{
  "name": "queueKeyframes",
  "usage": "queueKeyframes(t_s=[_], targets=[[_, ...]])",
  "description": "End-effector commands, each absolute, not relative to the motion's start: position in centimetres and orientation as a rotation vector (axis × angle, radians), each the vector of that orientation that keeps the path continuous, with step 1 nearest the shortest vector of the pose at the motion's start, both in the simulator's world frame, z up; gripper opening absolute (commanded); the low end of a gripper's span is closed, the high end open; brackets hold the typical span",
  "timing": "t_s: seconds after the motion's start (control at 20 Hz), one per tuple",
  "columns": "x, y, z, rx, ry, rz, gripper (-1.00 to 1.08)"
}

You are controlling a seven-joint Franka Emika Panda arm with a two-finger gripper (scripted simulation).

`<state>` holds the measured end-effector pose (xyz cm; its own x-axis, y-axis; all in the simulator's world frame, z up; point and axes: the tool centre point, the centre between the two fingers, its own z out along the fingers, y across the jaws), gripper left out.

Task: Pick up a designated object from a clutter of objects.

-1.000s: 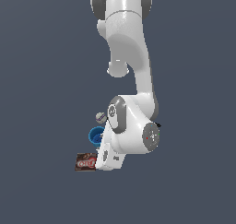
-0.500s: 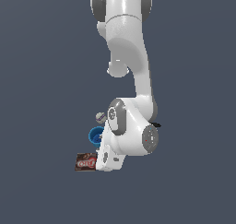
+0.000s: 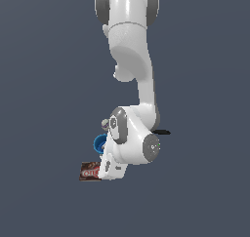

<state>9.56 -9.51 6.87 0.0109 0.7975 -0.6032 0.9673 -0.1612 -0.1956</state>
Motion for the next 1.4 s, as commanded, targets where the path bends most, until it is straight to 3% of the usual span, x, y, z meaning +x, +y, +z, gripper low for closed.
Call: queueKeyframes(t_s=[0.0, 0.75, 1.35], targets=[[9.6, -9.5, 6.8, 2.016, 1.83, -0.887, -1.0], [9.2, -8.8, 8.0, 2.016, 1.83, -0.886, -1.0], [6.6, -3.7, 15.8, 2.013, 1.831, -0.887, -1.0]])
